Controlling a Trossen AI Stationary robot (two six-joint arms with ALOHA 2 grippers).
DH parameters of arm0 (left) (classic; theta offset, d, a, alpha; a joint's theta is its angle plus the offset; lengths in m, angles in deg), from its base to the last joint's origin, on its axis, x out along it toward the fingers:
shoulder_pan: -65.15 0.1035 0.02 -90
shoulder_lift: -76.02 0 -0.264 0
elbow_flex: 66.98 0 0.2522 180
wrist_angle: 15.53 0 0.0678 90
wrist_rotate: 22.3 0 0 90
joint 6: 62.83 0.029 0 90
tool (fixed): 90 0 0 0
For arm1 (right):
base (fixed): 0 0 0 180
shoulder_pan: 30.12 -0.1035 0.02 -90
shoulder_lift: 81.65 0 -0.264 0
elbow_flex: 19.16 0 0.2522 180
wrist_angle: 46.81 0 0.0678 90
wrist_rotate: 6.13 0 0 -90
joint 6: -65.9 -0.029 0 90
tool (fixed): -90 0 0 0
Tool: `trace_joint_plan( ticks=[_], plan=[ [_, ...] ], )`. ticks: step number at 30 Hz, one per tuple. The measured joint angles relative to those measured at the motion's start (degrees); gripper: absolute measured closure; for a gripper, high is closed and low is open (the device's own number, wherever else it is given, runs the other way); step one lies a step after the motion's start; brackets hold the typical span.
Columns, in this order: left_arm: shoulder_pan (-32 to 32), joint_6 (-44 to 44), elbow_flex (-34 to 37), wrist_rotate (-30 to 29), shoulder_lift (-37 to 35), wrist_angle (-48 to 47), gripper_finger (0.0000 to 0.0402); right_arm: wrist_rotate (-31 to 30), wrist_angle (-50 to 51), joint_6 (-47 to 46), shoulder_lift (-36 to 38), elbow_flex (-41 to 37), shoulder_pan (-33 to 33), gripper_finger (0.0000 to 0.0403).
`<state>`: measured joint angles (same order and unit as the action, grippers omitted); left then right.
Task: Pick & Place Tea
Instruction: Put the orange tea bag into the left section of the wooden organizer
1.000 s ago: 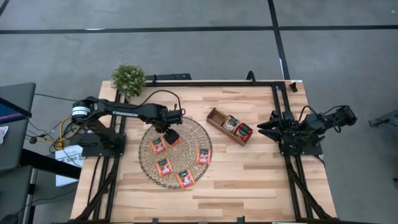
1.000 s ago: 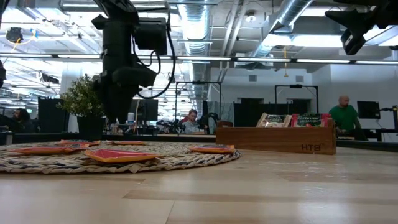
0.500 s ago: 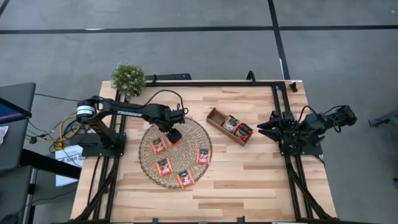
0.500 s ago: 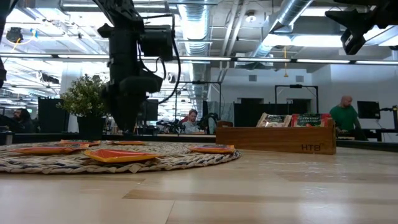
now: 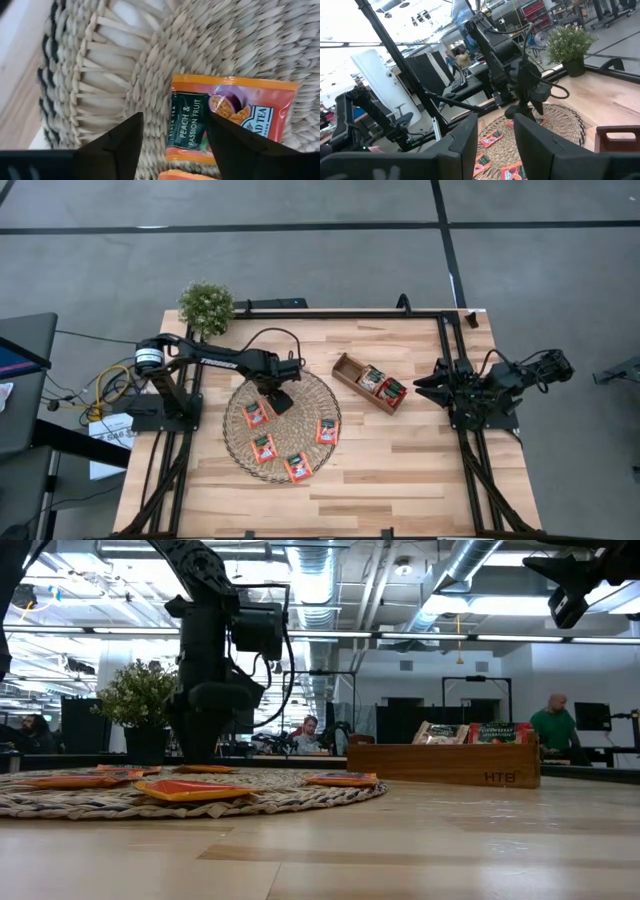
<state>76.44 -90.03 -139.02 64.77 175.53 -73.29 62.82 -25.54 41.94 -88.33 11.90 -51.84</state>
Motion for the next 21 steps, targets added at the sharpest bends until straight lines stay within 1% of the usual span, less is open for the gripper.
trace_joint_plan(
  ticks=[7,21],
  plan=[
    [0.0,0.9,0.0,0.1,0.0,1.2,0.0251,0.0,0.0,0.0,0.0,0.0,0.0,0.0285],
    [0.0,1.1,0.0,0.1,0.0,2.2,0.0319,0.0,0.0,0.0,0.0,0.0,0.0,0.0285]
  ],
)
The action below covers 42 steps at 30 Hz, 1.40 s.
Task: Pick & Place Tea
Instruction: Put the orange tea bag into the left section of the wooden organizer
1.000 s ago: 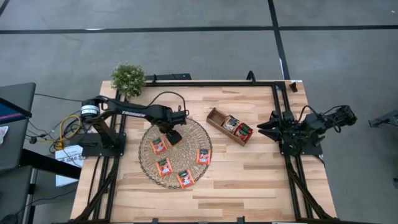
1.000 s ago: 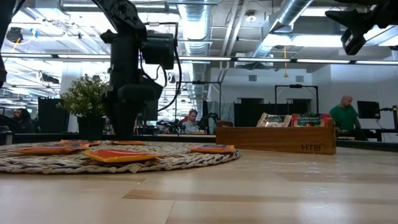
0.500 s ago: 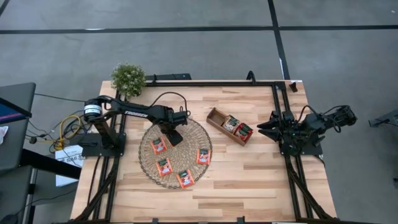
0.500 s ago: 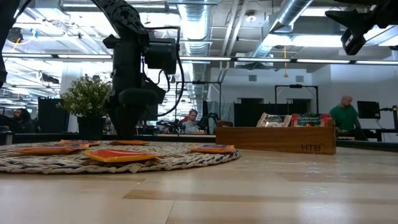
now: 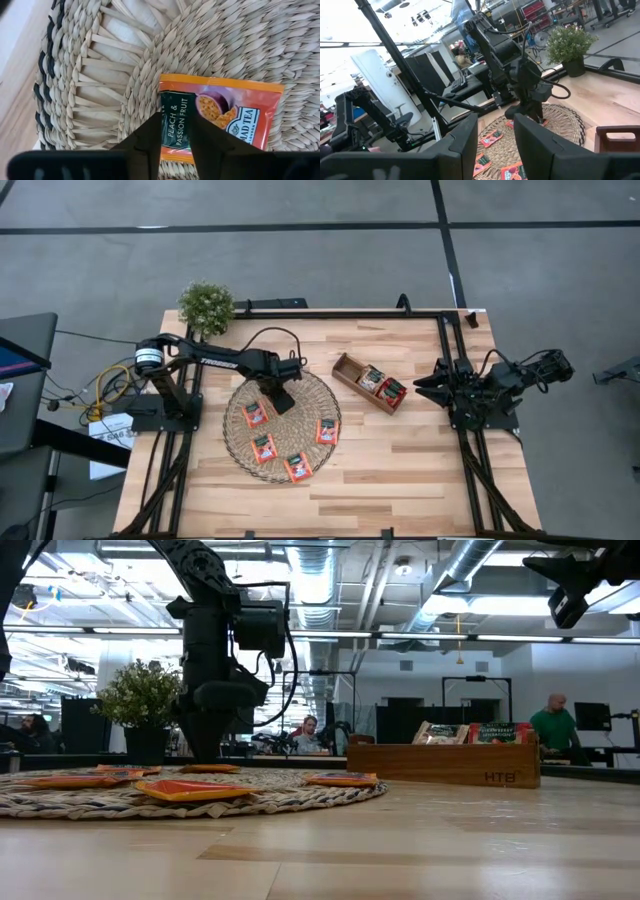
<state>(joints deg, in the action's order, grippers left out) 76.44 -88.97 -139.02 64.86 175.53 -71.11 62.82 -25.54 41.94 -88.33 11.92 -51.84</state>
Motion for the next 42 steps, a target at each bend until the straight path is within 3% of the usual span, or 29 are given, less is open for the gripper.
trace_joint_plan(
  ticks=[12,26,42],
  plan=[
    [0.0,0.9,0.0,-1.0,0.0,0.0,0.0399,0.0,0.0,0.0,0.0,0.0,0.0,0.0285],
    [0.0,1.5,0.0,-1.1,-1.2,-0.7,0.0401,0.0,0.0,0.0,0.0,0.0,0.0,0.0285],
    [0.0,1.5,0.0,-1.0,-7.5,-1.5,0.0402,0.0,-0.2,0.0,0.0,0.0,0.0,0.0285]
  ],
)
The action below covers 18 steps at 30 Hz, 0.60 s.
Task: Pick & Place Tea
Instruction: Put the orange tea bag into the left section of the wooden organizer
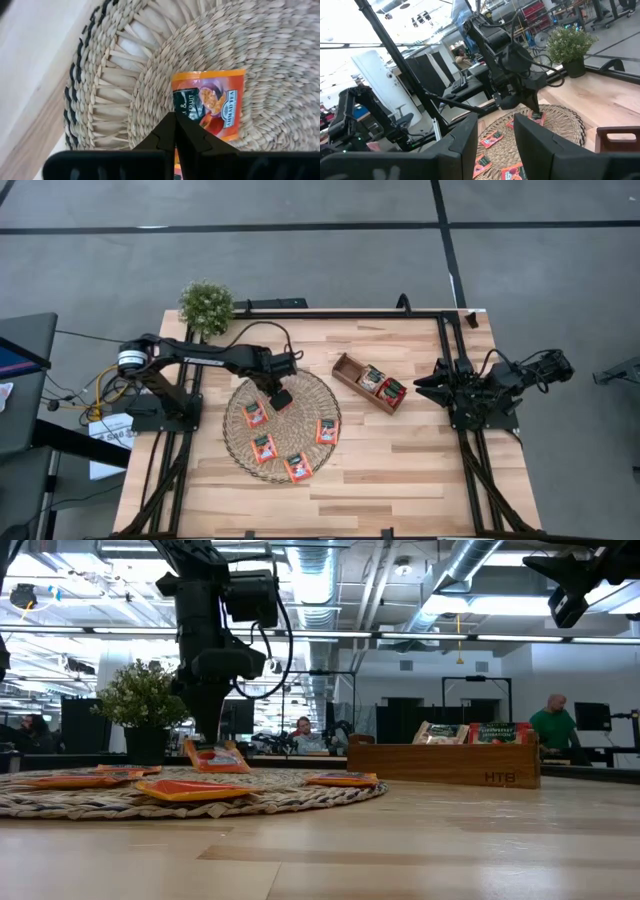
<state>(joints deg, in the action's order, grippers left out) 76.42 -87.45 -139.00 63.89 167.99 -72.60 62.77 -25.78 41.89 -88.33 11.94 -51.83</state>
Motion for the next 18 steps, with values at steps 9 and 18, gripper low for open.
trace_joint_plan(
  ticks=[9,18],
  plan=[
    [0.0,0.0,0.0,0.9,-3.9,0.1,0.0401,0.0,0.0,0.0,0.0,0.0,0.0,0.0285],
    [0.0,0.0,0.0,1.4,-6.3,0.1,0.0401,0.0,0.0,0.0,0.0,0.0,0.0,0.0285]
  ],
)
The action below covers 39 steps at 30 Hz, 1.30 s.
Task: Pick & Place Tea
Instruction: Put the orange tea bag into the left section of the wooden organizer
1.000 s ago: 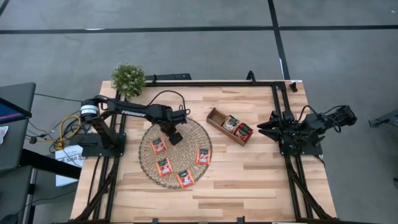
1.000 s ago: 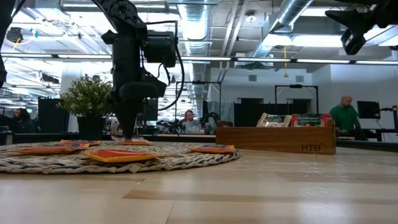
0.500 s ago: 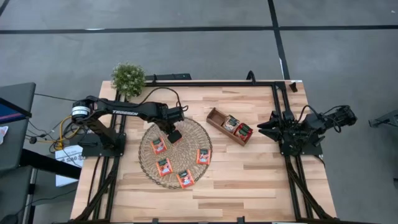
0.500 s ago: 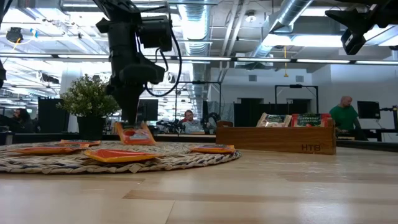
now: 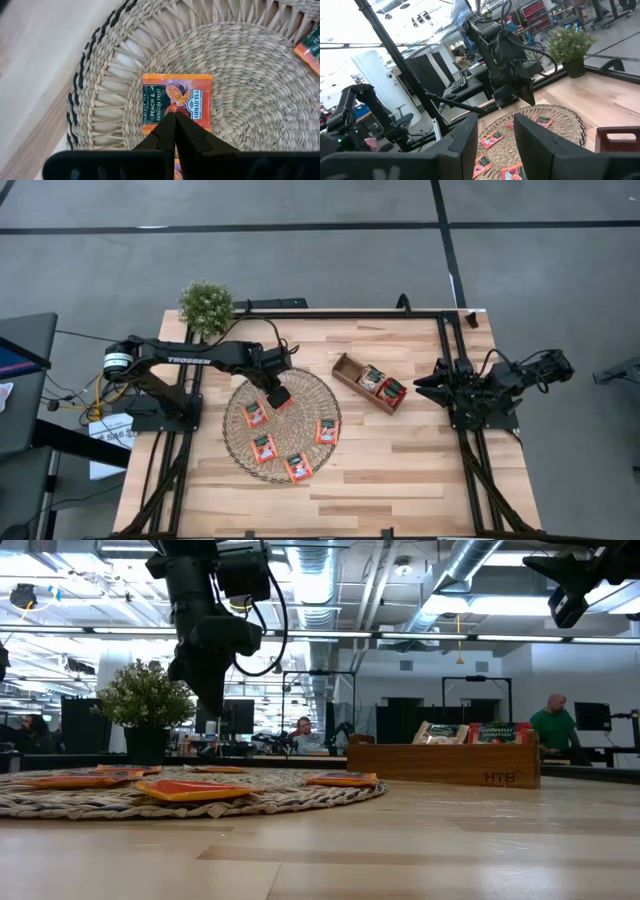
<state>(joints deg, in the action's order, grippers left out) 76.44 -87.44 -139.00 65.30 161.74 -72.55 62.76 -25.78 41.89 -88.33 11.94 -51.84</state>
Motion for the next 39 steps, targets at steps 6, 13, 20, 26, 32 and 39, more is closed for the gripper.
trace_joint_plan(
  ticks=[6,13,20,26,32,39],
  plan=[
    [0.0,0.6,0.0,0.0,1.8,-0.1,0.0401,0.0,0.0,0.0,0.0,0.0,0.0,0.0285],
    [0.0,1.9,0.0,-3.2,2.2,0.1,0.0400,0.0,0.0,0.0,0.0,0.0,0.0,0.0285],
    [0.0,6.8,0.0,-3.0,2.2,0.1,0.0327,0.0,0.0,0.0,0.0,0.0,0.0,0.0285],
    [0.1,3.3,0.0,-6.2,2.5,2.0,0.0217,0.0,0.0,0.0,0.0,0.0,0.1,0.0285],
    [2.9,0.6,0.1,-3.8,2.5,2.6,0.0169,0.0,0.0,0.0,0.0,0.0,1.0,0.0285],
    [5.4,-2.0,0.1,-0.7,7.1,-0.7,0.0163,0.0,0.0,0.0,0.0,0.0,1.6,0.0285]
  ],
)
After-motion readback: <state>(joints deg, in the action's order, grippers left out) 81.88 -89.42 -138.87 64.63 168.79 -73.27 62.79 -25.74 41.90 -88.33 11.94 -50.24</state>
